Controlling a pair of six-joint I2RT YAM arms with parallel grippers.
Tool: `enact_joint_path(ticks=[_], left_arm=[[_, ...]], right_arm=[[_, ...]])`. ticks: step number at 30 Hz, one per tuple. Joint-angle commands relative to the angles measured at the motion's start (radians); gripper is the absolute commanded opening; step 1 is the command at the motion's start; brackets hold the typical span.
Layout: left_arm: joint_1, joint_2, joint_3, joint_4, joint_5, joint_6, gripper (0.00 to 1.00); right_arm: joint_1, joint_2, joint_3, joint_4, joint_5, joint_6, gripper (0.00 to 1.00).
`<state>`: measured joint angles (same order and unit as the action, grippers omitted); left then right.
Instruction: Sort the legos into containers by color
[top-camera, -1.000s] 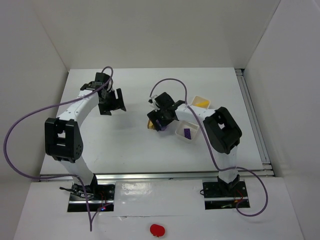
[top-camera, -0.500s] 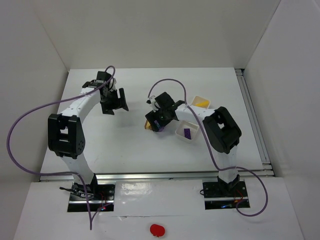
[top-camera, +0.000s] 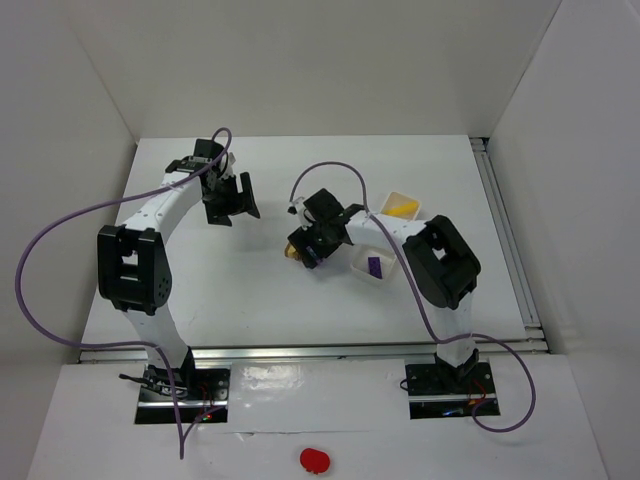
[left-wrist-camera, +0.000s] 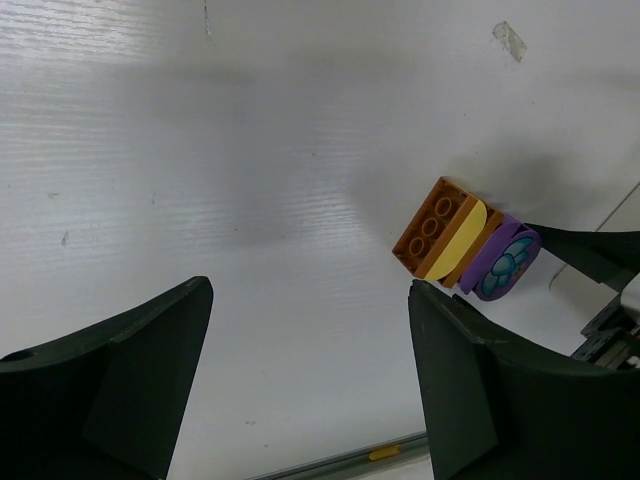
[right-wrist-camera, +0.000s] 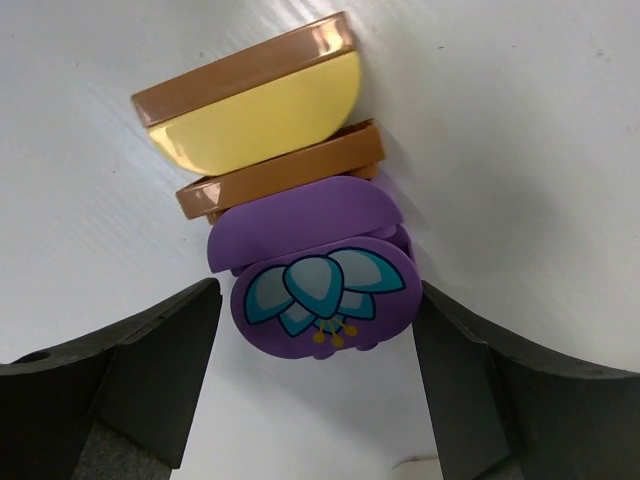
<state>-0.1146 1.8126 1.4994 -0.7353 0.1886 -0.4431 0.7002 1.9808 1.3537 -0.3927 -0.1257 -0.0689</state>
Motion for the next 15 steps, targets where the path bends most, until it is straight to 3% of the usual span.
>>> enact_joint_path(ticks=[1, 4, 15], left_arm=[[-0.002, 0.007, 0.035, -0.018, 0.020, 0.024, 0.89], [-0.002, 0.007, 0.035, -0.018, 0.020, 0.024, 0.89], [-0.002, 0.007, 0.025, -0.018, 0.011, 0.024, 0.89]], right_arm=[[0.042, -0.039, 0.024, -0.028, 0.044, -0.014, 0.83], [0.073, -0.048, 0.033, -0.057, 0.089, -0.044, 1.00], [0.082, -0.010, 0.032, 0.029, 0.198, -0.055, 0.99]])
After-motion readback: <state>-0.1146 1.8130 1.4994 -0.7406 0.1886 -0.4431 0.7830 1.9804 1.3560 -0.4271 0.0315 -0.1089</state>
